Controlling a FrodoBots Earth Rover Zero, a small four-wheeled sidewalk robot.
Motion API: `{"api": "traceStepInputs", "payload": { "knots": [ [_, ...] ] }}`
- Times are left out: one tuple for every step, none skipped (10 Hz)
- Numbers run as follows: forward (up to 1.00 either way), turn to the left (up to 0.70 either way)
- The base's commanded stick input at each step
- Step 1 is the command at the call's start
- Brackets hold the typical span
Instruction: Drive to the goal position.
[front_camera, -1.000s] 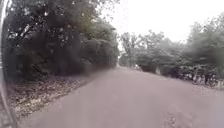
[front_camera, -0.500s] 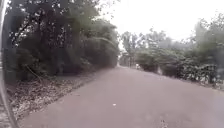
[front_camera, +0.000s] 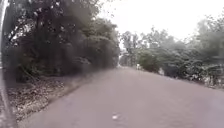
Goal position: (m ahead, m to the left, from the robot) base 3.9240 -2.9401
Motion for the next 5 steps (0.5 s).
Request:
{"api": "traceStepInputs", "payload": {
  "knots": [
    [0.70,0.00],
    [0.70,-0.19],
    [0.70,-0.34],
    [0.70,-0.34],
    [0.70,-0.34]
  ]
}}
